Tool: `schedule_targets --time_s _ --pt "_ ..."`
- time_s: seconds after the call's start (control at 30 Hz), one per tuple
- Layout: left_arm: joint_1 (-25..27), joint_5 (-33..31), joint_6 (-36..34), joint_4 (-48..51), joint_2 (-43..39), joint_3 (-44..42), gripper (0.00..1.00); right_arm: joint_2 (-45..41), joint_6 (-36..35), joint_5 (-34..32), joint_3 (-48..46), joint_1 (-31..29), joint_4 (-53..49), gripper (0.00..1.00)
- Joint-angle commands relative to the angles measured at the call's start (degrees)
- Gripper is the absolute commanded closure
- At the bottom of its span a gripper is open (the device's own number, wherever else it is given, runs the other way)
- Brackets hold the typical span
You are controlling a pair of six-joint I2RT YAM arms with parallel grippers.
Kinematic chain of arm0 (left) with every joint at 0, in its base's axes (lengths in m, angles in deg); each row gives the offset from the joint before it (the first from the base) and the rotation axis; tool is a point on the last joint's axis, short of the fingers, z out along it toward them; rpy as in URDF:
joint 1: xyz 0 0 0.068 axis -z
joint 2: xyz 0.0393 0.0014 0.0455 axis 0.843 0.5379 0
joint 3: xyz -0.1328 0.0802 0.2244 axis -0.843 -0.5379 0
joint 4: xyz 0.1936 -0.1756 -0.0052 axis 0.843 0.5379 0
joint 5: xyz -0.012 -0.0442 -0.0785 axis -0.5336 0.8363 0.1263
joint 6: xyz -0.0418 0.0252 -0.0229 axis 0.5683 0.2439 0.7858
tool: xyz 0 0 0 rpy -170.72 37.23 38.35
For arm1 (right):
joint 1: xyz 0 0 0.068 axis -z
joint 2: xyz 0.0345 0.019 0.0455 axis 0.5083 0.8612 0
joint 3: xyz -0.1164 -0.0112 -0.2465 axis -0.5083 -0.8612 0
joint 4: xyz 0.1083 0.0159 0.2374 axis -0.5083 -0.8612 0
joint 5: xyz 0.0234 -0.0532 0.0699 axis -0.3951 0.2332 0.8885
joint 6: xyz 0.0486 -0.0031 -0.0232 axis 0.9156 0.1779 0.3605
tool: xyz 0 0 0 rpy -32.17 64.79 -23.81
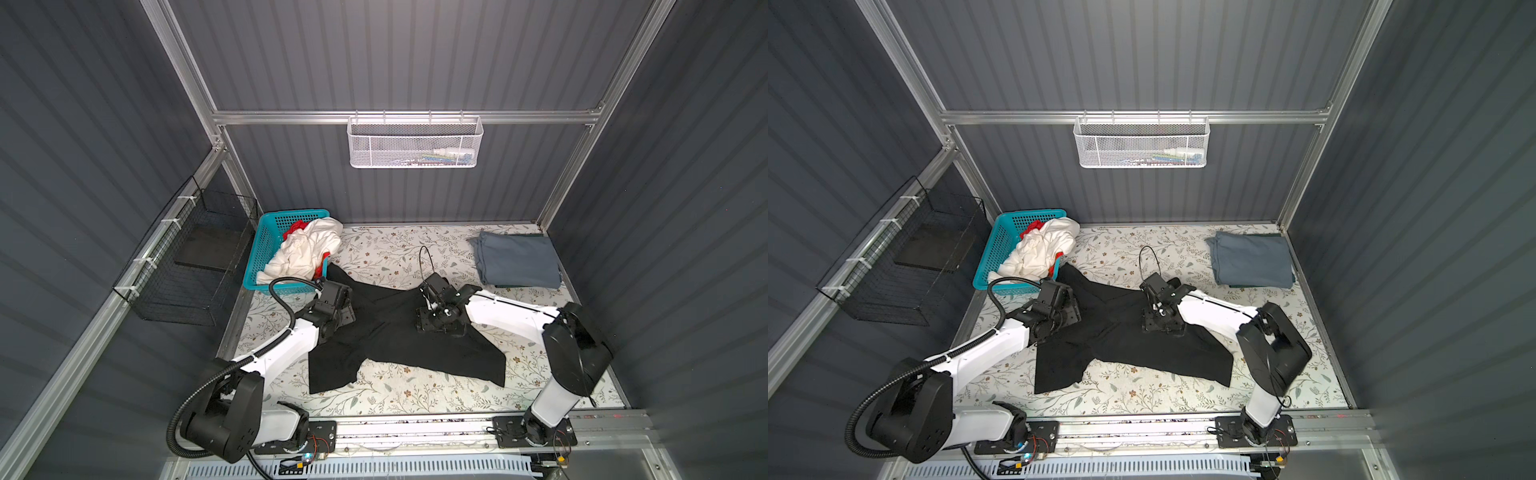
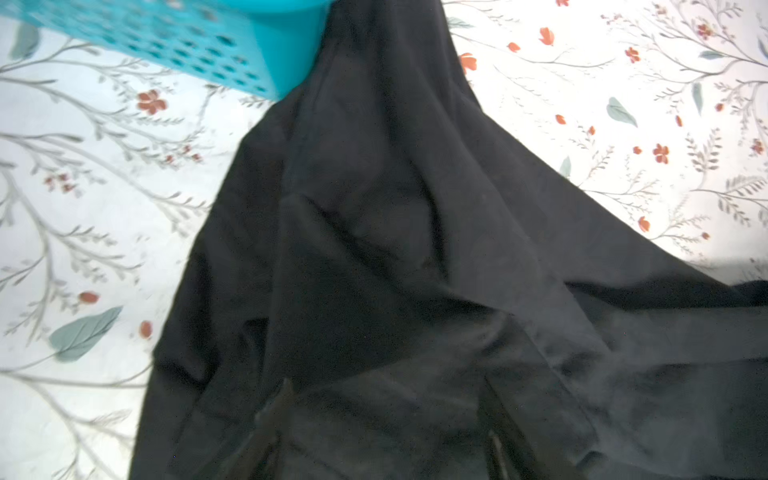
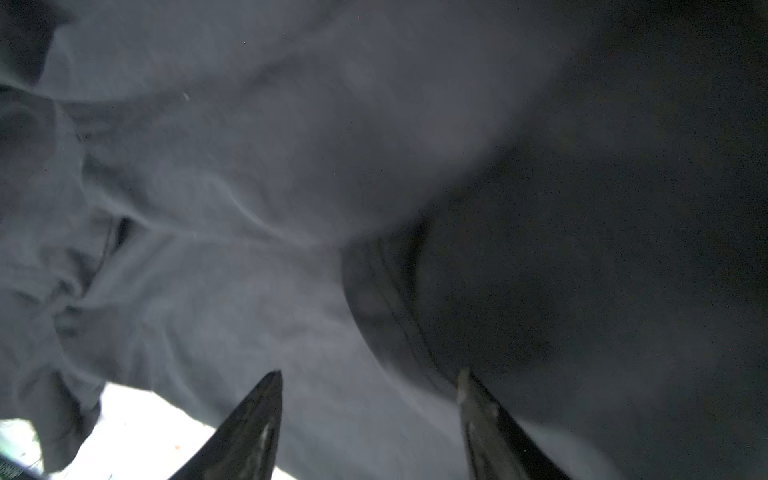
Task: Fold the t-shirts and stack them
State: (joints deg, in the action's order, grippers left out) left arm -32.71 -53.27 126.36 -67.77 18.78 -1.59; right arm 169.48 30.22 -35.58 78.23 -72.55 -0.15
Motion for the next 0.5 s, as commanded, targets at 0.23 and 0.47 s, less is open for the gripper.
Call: schedule_targets --time_s 0.23,0.47 --pt "-1.5 -0.2 -2.9 -1.6 4.8 0.9 0.36 8.8 -5.5 -8.9 7.8 1.4 -5.3 0.46" --pt "-2.5 -7.0 -6.2 1.2 6.2 3.0 0.45 6.8 -6.3 -12.7 7.5 2.8 -6.9 0.78"
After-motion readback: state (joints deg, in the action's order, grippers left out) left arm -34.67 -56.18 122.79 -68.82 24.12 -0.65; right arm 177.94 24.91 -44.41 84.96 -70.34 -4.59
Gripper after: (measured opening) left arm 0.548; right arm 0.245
